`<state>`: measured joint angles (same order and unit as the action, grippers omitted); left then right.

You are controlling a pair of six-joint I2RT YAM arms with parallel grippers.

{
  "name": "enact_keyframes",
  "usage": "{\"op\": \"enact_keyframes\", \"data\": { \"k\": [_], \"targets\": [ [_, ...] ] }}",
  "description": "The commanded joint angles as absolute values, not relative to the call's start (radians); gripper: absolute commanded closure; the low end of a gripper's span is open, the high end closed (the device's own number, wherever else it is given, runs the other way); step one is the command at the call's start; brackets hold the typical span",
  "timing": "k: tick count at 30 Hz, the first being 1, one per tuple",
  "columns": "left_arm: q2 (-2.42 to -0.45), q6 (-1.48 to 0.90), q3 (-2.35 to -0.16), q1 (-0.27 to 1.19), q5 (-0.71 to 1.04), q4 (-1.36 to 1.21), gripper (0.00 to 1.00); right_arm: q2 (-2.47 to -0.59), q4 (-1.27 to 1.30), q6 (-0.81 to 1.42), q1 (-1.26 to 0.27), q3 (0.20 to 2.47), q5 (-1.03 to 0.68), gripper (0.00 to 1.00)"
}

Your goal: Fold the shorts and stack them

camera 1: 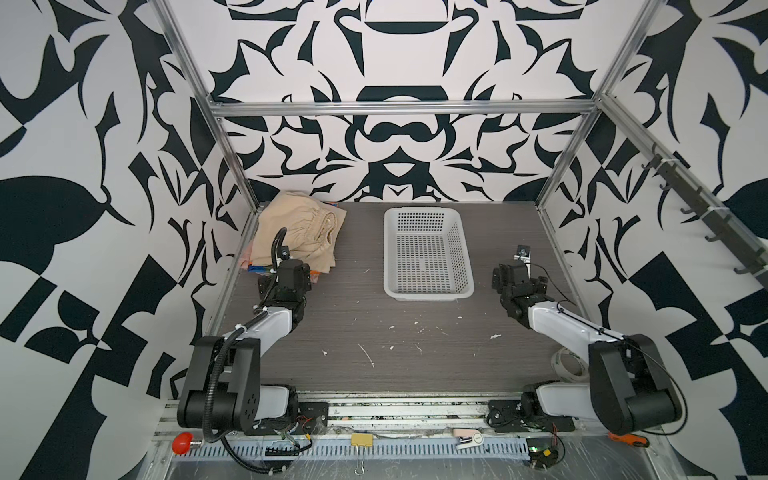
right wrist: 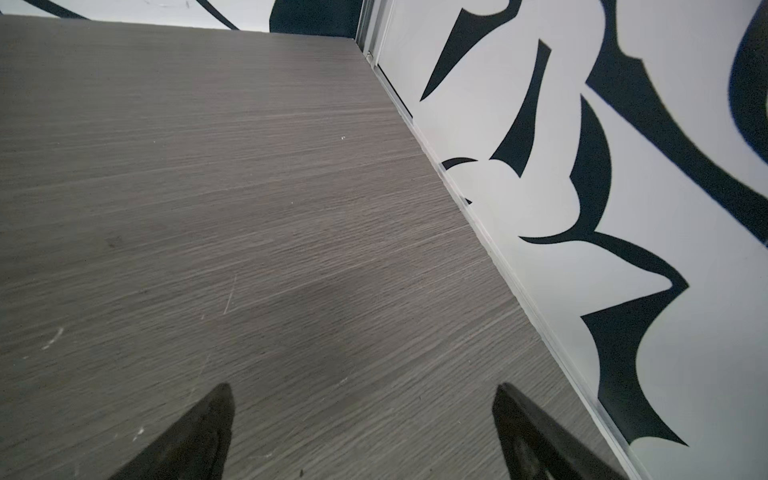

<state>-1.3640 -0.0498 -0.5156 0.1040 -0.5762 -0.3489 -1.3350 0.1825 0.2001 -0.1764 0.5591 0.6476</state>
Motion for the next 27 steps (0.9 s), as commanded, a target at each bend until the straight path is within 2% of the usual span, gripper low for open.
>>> {"op": "enact_keyframes", "data": {
  "k": [1,3,5,8,10,16,18,20,22,24,27],
  "targets": [
    [-1.403,-0.066,-0.494,0.100,-0.473,-0.525,0.01,-1.348,0.375,0.171,-0.179,0.537,0.684,0.01],
    [-1.443,-0.053,-0.458,0.098,-0.439,-0.643,0.01,-1.361,0.424,0.153,-0.179,0.520,0.681,0.01],
    [-1.450,-0.077,-0.464,0.092,-0.384,-0.628,0.01,-1.366,0.505,0.132,-0.180,0.482,0.661,0.01],
    [-1.526,-0.032,-0.395,0.087,-0.339,-0.873,0.01,-1.373,0.595,0.114,-0.180,0.438,0.637,0.01],
    [-1.506,-0.050,-0.432,0.087,-0.277,-0.741,0.01,-1.381,0.657,0.093,-0.180,0.410,0.621,0.01],
    [-1.532,-0.030,-0.379,0.087,-0.231,-0.866,0.01,-1.413,0.920,0.055,-0.179,0.294,0.599,0.01],
    [-1.586,-0.005,-0.334,0.090,-0.249,-1.040,0.01,-1.448,1.032,0.053,-0.179,0.254,0.596,0.01],
    [-1.557,-0.020,-0.333,0.101,-0.256,-0.989,0.01,-1.481,1.128,0.027,-0.181,0.225,0.573,0.00],
    [-1.556,-0.018,-0.360,0.100,-0.255,-0.928,0.01,-1.475,1.105,0.023,-0.181,0.228,0.540,0.01],
    [-1.573,-0.009,-0.341,0.100,-0.255,-1.001,0.01,-1.483,1.100,0.019,-0.181,0.233,0.504,0.00],
    [-1.565,-0.010,-0.348,0.099,-0.251,-0.968,0.01,-1.582,1.194,-0.013,-0.182,0.240,0.450,0.01]
  ]
}}
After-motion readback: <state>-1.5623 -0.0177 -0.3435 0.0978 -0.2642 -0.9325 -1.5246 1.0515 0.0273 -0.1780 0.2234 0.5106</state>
